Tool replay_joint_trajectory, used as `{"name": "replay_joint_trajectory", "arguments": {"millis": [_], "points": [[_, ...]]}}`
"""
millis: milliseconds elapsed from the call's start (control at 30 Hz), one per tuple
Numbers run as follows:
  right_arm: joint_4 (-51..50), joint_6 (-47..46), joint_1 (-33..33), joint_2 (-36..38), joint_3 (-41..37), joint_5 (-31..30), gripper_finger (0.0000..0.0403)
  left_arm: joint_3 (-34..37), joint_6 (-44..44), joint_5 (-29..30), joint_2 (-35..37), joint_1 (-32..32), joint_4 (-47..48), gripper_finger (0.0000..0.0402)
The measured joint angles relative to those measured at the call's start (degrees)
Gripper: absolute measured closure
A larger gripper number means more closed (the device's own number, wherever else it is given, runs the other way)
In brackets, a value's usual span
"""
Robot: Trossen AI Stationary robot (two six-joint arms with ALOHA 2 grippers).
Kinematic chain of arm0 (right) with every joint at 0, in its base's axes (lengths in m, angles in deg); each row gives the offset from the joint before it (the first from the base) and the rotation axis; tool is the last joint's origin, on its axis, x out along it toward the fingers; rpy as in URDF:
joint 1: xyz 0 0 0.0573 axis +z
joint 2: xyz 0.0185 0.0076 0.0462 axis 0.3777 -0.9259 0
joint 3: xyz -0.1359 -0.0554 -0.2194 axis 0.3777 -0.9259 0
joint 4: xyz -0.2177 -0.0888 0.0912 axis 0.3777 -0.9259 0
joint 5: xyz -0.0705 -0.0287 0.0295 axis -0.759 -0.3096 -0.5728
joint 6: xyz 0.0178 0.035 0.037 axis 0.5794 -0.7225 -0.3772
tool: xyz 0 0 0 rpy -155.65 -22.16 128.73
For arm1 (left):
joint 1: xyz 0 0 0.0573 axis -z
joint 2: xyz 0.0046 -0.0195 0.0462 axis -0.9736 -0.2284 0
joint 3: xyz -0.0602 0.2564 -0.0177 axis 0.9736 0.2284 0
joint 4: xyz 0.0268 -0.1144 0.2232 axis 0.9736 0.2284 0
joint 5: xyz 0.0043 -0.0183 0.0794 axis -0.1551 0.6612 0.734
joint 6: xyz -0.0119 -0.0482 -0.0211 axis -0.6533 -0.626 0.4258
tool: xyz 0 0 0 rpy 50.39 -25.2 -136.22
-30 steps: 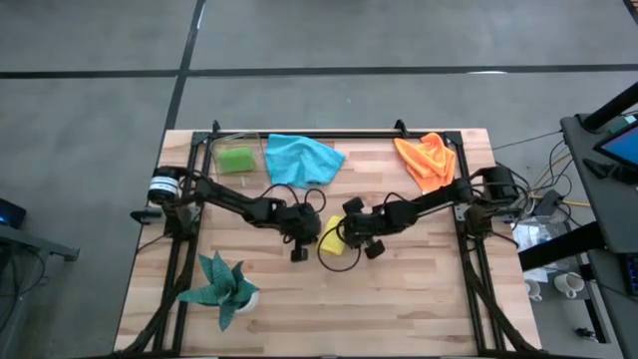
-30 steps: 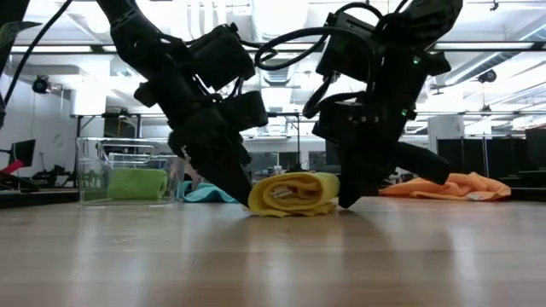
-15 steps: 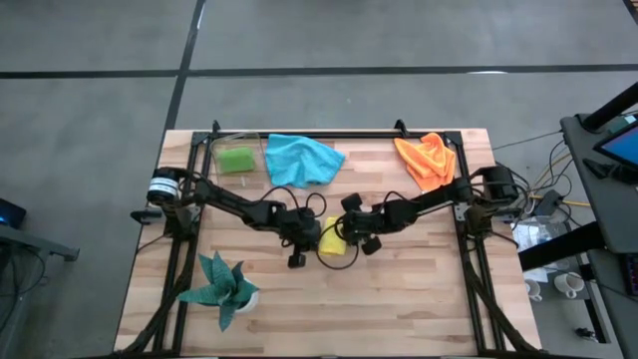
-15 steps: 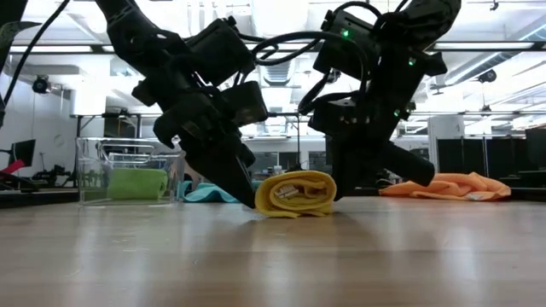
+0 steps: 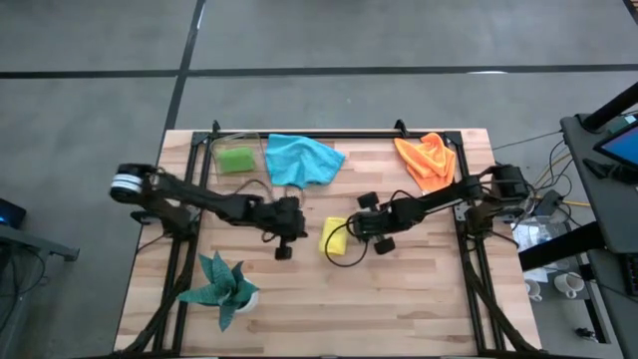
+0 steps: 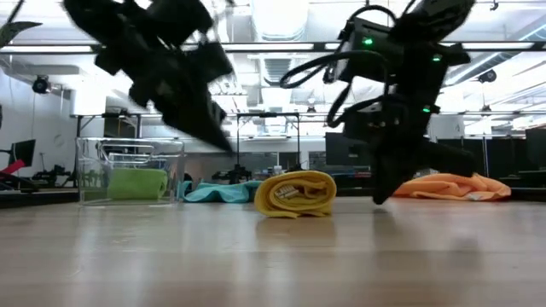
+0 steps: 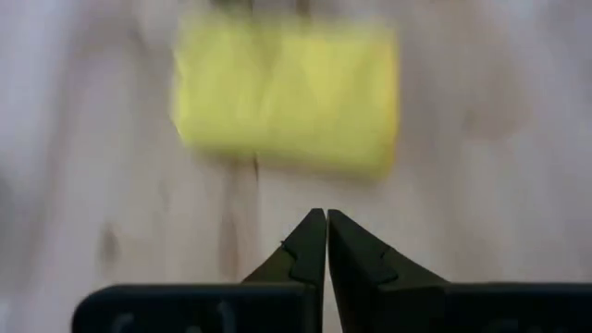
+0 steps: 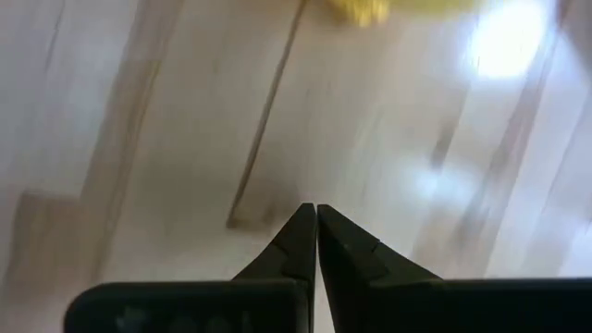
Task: Roll microfiber towels into tight, uniform cylinder then place into a basket
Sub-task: Put the rolled yellow microfiber towel into the transparent bin
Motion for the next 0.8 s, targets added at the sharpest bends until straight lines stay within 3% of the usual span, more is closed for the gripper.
{"name": "replay_joint_trajectory", "arguments": {"millis": [233,367,533,667,800], "points": [[9.03,-11.56,1.6,8.58,-11.09,-3.6,0.0394,10.83,-3.04,0.2,10.68,0.01,-21.12,0.0402],[28.58,-15.47,3.73,16.12,-21.1,-4.39,0.0394,13.28,-3.44,0.39,11.76,-0.01,-27.9,0.0402],[59.75,-17.66,4.95,22.23,-31.1,-6.0,0.0394,12.49,-6.44,2.35,7.27,-0.14,-35.37,0.04],[74.12,-14.9,4.9,24.81,-33.35,-6.0,0.0394,8.04,-11.33,1.61,3.99,-0.25,-30.1,0.0369],[74.83,-11.47,4.9,25.85,-32.81,-6.0,0.0394,1.53,-15.99,1.78,1.96,-0.56,-16.29,0.0308]]}}
